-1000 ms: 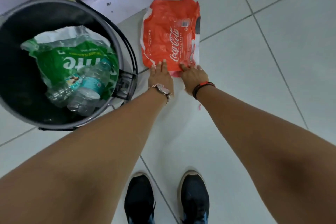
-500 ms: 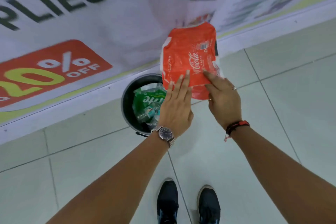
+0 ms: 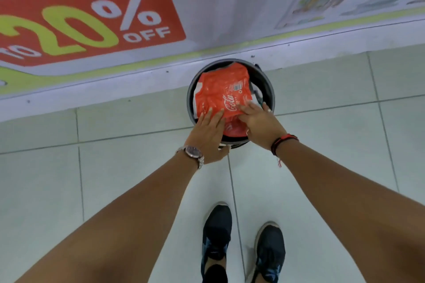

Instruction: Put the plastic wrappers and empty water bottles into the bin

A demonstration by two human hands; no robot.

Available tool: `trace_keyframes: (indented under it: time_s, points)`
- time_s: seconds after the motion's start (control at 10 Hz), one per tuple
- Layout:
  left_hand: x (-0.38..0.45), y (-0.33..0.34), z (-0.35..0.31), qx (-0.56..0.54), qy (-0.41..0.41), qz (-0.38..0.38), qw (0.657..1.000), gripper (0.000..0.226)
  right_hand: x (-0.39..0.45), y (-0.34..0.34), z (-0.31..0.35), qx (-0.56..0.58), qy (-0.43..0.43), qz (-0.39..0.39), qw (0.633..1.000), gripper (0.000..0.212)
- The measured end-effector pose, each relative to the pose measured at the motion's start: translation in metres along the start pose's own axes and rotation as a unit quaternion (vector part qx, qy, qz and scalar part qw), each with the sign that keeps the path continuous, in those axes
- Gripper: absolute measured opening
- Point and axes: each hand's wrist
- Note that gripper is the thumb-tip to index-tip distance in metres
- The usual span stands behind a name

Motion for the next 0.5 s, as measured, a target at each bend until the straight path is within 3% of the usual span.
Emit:
trace_keyframes:
  time_s: [0.2,0.3,0.4,0.5]
  points:
    - [0.026,0.009,0.01,-0.019,-0.031,0.066,0.997,0.085,0.03,0.008,-0.005,-0.027,0.029,0.086,0.996,0.045]
    - [0.017,-0.001,0.01,-0.03,-0.013,0.041,0.999,0.08,0.026,-0.005,-0.006,-0.011,0.02,0.07,0.997,0.041]
    - [-0.008,-0.022,0.002,-0.037,0.013,-0.041,0.998,0.074,-0.003,-0.026,-0.001,0.043,-0.002,-0.035,0.998,0.035]
    - [-0.026,-0.041,-0.005,-0.028,0.017,-0.077,0.996,0.068,-0.032,-0.044,0.003,0.051,-0.009,-0.082,0.995,0.034]
Point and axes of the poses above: each hand's wrist, its own x-axis towards the middle knuckle, its own y-axis out of the palm, z = x × y
